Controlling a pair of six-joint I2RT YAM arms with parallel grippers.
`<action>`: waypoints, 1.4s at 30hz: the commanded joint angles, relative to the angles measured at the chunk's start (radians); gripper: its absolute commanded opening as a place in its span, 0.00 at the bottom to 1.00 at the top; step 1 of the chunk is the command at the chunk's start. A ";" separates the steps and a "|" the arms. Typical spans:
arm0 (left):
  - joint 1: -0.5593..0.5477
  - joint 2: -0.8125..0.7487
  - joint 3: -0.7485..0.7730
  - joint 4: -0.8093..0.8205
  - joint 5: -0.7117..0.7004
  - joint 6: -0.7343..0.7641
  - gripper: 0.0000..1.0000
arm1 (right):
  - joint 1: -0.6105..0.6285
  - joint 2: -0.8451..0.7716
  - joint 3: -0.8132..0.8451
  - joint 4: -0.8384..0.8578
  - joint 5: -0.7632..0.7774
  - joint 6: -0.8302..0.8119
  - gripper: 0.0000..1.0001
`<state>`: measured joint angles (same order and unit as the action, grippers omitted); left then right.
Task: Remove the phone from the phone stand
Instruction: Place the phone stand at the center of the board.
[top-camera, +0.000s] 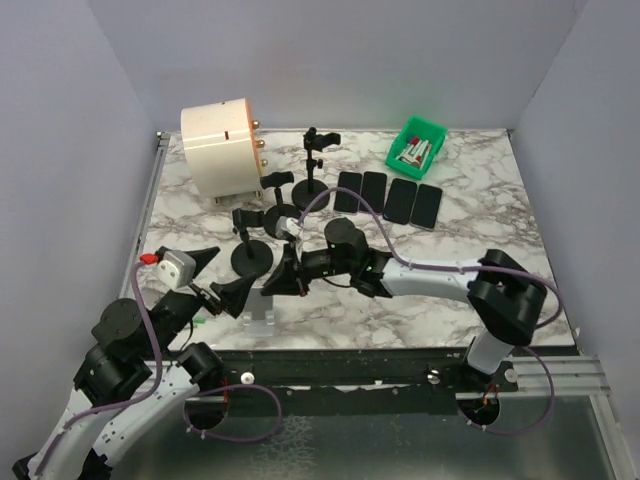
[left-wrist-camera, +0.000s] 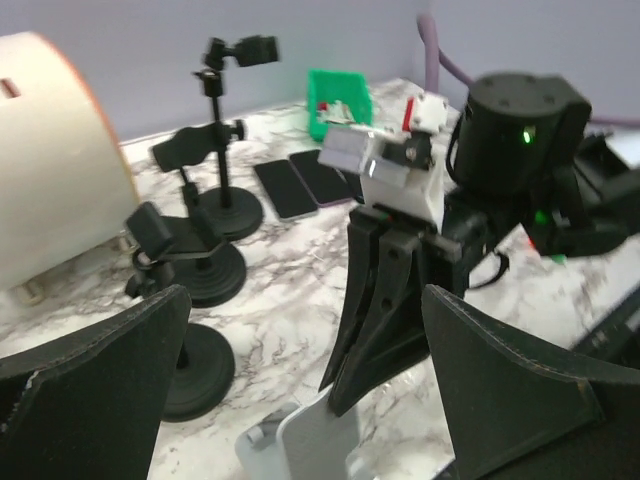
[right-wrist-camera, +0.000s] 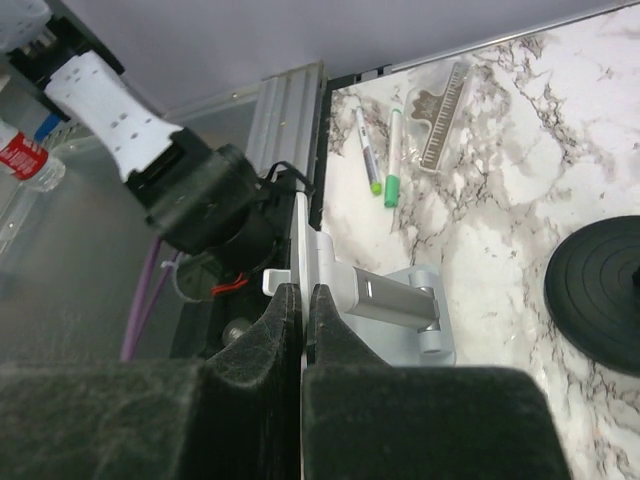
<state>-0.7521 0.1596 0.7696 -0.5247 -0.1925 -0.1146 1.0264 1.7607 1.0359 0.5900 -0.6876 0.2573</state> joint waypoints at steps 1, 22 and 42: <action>0.000 0.034 0.057 -0.054 0.351 0.138 0.99 | -0.003 -0.183 -0.070 -0.141 0.023 -0.122 0.00; -0.110 0.426 0.110 -0.059 0.669 0.221 0.85 | -0.003 -0.690 -0.255 -0.452 0.239 -0.293 0.00; -0.110 0.465 0.024 0.068 0.581 0.197 0.90 | -0.003 -0.766 -0.243 -0.458 0.128 -0.270 0.00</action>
<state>-0.8597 0.6205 0.8139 -0.5026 0.3607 0.0780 1.0218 1.0279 0.7841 0.1173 -0.5087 -0.0189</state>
